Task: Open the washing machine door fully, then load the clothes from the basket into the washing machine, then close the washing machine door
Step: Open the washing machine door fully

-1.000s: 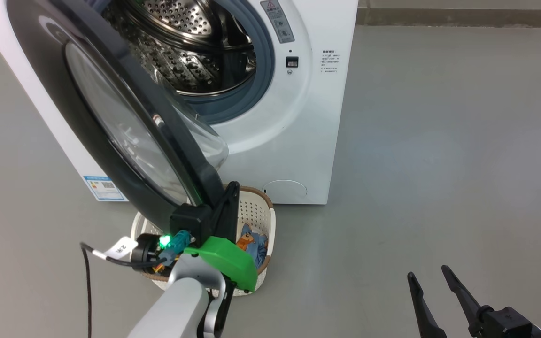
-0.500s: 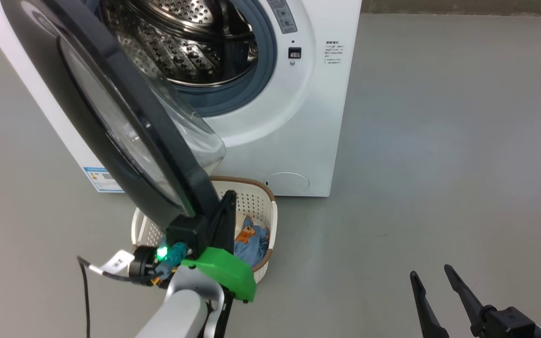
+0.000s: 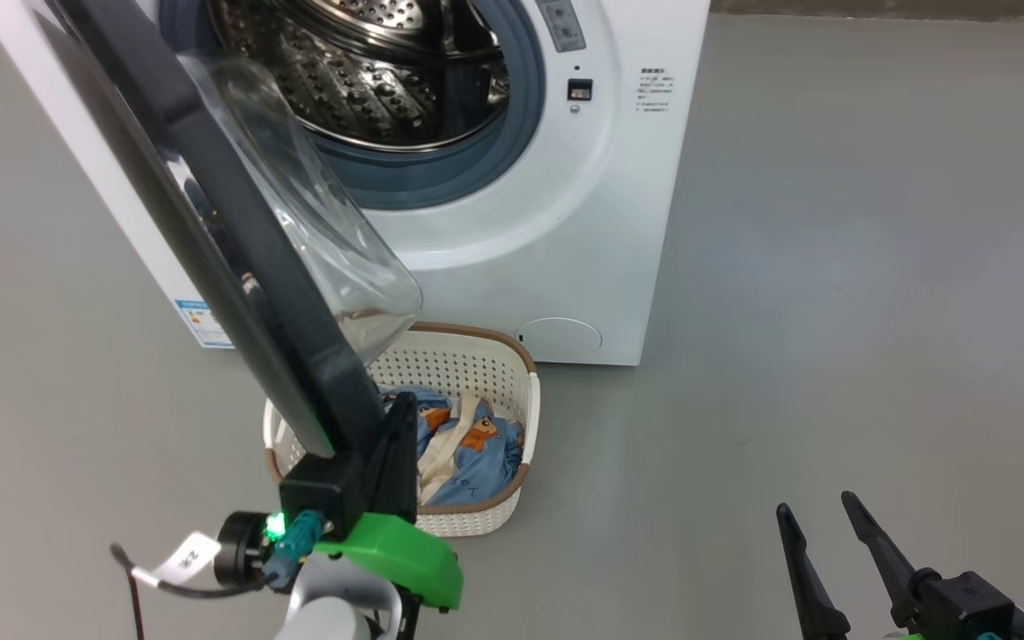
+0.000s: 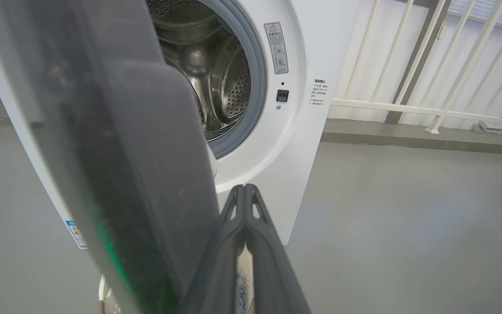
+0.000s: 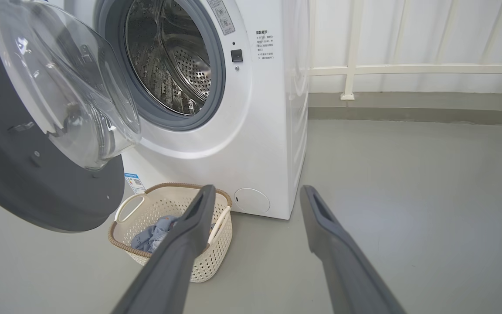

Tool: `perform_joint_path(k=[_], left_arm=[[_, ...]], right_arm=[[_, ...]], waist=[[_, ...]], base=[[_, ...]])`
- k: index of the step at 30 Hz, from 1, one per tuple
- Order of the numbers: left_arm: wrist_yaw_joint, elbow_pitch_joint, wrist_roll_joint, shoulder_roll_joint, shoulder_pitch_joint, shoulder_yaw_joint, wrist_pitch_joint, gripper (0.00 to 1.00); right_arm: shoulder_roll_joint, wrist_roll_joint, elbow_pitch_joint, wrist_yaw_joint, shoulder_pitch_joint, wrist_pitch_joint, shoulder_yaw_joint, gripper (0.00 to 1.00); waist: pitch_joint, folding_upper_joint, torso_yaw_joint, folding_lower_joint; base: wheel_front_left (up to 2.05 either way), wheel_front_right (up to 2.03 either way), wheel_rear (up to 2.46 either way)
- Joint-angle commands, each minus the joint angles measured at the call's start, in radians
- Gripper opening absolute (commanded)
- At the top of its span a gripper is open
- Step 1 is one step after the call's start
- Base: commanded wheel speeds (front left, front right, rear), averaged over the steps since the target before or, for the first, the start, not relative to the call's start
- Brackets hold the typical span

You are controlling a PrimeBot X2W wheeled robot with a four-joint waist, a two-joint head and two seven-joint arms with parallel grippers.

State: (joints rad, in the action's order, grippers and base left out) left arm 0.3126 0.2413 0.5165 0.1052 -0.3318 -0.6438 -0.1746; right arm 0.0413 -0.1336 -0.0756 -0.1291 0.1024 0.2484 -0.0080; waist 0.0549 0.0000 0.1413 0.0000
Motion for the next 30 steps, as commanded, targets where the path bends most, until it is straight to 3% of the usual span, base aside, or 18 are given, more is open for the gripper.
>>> perform_joint_path(k=[1,17,30], left_arm=[[0.031,-0.033,-0.003,0.045,-0.002,0.055,-0.007,0.00],[0.094,-0.142,-0.001,0.105,0.093,0.080,-0.001,0.00],[0.133,-0.181,0.021,0.158,0.127,0.150,-0.014,0.00]], right_arm=[[0.009,-0.009,0.021,-0.002,-0.030,0.011,0.021,1.00],[0.009,-0.002,0.026,-0.002,-0.023,0.011,0.021,1.00],[0.009,-0.003,0.034,-0.002,-0.025,0.004,0.021,1.00]], waist=[[-0.001,0.0000,0.012,0.0000],[-0.007,0.0000,0.126,0.0000],[-0.002,0.0000,0.176,0.0000]], base=[[0.00,0.00,0.00],[0.00,0.00,0.00],[0.00,0.00,0.00]])
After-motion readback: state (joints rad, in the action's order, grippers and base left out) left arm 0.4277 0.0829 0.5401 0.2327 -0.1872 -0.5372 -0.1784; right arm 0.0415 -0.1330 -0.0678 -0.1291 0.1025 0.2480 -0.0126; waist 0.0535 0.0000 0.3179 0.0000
